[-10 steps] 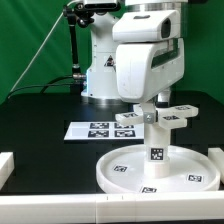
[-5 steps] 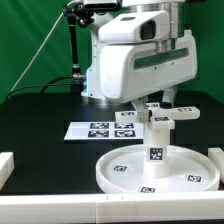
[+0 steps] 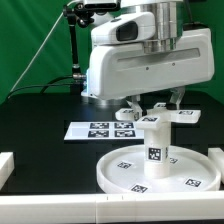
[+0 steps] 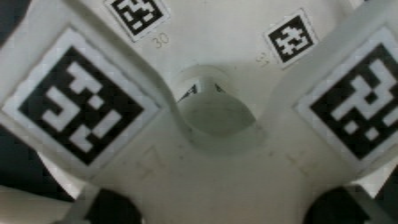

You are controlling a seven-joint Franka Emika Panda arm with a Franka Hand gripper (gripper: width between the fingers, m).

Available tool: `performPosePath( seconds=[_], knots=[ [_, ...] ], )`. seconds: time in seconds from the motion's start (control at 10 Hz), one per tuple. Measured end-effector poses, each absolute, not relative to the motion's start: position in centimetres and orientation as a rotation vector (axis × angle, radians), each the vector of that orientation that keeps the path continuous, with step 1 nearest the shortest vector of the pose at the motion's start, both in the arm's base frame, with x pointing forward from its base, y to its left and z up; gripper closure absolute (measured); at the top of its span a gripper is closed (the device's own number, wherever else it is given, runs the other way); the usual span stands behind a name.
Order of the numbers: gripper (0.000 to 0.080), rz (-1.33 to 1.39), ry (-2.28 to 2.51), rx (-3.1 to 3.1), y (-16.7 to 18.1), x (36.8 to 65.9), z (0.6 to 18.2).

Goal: Assemble round table

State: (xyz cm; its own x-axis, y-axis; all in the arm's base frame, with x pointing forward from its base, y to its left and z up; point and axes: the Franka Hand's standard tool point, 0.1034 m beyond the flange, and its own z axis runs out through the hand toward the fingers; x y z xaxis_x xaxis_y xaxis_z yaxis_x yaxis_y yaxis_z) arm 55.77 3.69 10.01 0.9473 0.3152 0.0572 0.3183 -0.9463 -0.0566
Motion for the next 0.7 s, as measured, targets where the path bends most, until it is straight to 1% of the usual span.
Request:
performPosePath(
  seconds=[0.2,0.7],
  knots=[
    [0.0357,-0.067,-0.302,-3.056,3.7,55.77,10.01],
    [0.0357,-0.084,0.657,-2.96,3.74,55.48,9.95]
  ],
)
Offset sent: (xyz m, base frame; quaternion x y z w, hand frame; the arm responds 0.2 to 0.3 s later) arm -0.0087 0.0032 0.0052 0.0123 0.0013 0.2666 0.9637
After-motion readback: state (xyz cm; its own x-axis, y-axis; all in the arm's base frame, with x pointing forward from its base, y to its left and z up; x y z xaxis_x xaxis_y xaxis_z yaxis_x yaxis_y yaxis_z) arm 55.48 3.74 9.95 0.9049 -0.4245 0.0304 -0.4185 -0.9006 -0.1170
